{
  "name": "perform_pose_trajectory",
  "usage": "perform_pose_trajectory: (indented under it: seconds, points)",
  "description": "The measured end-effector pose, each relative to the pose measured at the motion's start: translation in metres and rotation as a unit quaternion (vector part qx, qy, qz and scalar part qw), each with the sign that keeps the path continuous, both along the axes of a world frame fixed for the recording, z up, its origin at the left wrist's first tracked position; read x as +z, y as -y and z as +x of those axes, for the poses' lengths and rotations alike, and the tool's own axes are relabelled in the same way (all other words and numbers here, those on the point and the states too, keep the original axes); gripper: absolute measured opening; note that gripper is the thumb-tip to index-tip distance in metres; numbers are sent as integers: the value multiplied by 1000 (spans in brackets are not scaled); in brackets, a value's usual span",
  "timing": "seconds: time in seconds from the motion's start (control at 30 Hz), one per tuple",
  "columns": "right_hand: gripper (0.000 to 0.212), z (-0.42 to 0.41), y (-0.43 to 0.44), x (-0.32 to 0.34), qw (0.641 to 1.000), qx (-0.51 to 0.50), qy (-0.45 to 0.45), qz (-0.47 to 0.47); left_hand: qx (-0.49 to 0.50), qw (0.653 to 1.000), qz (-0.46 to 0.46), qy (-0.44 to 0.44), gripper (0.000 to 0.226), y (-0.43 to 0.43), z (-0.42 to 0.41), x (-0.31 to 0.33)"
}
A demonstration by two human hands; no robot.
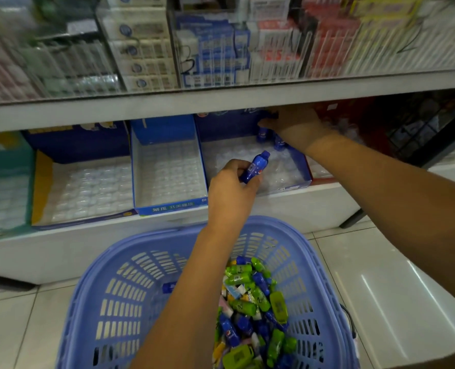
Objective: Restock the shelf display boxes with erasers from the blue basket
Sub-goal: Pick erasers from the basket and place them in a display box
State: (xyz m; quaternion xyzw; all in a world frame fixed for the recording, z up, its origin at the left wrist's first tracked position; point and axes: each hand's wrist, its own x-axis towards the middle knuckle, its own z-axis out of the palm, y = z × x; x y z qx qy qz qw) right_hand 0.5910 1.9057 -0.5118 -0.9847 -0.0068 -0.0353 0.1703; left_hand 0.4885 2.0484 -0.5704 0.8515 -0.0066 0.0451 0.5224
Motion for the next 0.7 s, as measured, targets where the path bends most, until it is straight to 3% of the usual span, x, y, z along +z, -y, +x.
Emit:
perform_pose_trajectory:
  seconds: [0.07,0.2,0.3,0.43,0.5,0.6,0.7]
  points:
    - [29,-20,-2,11,996,1,52,75,12,999,-46,11,24,0,-2,1]
    - [16,-59,6,25,947,62,-168,267,12,997,-79,21,27,4,-5,2]
    - [23,-64,11,20,922,65,-182,335,4,996,-92,20,28,8,-6,5]
    - [32,-59,11,19,944,72,-172,271,8,994,-107,17,28,10,-8,6]
    - [30,-54,13,17,961,57,-122,240,-11,996,-92,20,32,10,-9,6]
    - [31,-44,18,14,986,40,5,164,-60,996,72,14,47,7,-8,3]
    - [33,-30,23,6,995,42,35,89,-107,979,174,5,47,6,-12,-1]
